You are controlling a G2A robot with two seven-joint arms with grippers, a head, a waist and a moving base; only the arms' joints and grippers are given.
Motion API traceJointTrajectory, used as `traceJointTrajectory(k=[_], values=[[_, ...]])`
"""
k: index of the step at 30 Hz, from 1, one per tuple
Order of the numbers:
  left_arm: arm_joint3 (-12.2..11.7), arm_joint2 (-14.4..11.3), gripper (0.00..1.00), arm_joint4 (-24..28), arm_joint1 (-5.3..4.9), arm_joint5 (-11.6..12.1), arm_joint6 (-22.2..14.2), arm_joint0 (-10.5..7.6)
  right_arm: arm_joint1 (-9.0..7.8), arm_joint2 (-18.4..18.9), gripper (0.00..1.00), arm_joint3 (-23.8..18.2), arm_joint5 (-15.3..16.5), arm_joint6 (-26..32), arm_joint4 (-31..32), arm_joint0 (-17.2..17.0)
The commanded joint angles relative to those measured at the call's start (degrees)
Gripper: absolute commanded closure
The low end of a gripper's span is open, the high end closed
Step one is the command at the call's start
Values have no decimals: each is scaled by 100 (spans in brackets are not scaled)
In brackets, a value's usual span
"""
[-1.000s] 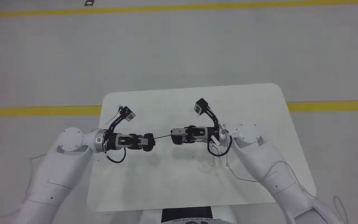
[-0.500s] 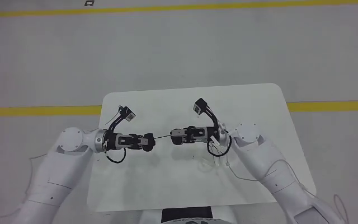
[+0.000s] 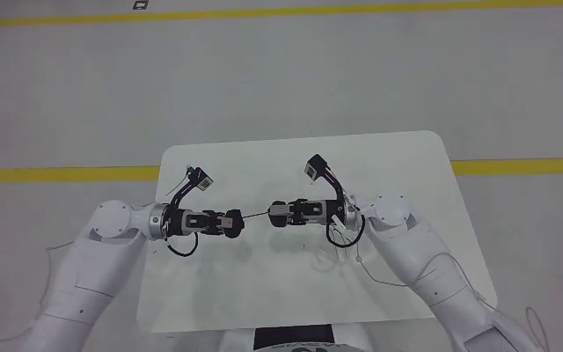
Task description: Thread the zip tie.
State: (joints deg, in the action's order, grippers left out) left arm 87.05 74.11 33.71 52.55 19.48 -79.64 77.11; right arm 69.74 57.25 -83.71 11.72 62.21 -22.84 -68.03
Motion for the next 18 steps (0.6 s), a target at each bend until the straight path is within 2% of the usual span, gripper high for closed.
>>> traceJointTrajectory(k=[1,5,18], values=[[0,0,100,0,0,0,0,0,-7,4,80,-18,-9,-4,11,-6],[0,0,100,0,0,0,0,0,-19,-2,85,-61,-30,-1,20,-26],[0,0,100,0,0,0,0,0,-36,-61,87,-154,-42,-34,12,-27]])
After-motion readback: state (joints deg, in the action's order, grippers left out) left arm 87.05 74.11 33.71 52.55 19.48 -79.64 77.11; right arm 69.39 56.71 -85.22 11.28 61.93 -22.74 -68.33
